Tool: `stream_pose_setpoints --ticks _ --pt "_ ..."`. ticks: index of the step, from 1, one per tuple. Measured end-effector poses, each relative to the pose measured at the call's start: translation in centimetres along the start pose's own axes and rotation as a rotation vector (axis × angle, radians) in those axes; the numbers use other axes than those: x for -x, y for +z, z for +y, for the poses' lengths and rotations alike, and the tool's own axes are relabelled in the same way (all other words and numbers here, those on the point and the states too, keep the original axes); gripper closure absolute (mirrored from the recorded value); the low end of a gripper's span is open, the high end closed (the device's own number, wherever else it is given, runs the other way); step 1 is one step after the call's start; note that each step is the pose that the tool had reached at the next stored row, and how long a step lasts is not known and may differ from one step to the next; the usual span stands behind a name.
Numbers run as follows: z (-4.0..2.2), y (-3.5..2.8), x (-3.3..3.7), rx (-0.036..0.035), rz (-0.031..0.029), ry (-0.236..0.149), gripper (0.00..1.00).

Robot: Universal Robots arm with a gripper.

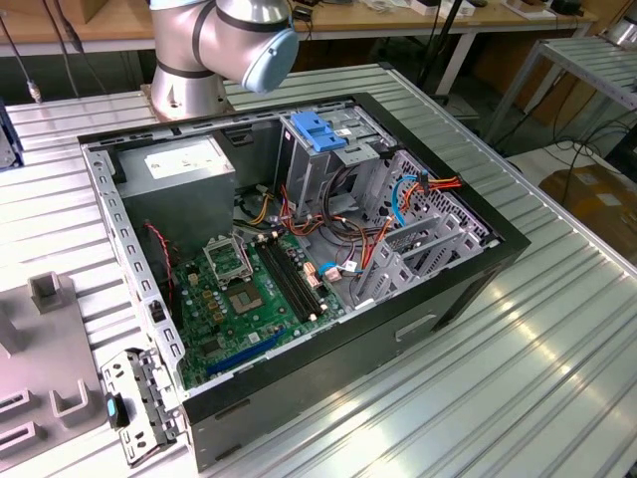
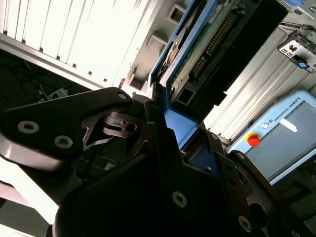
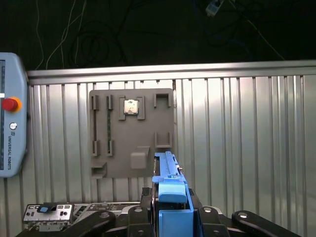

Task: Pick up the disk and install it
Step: 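Pick up the disk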

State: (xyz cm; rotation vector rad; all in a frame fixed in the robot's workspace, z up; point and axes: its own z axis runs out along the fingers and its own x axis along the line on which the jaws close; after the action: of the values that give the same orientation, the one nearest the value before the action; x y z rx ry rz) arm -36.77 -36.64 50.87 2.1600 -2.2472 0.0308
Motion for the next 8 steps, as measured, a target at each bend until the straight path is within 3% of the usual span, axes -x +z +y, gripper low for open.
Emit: stream_pose_setpoints --ticks 8 --pt "-0.69 0.01 0.03 0.0000 0.0000 0.000 0.63"
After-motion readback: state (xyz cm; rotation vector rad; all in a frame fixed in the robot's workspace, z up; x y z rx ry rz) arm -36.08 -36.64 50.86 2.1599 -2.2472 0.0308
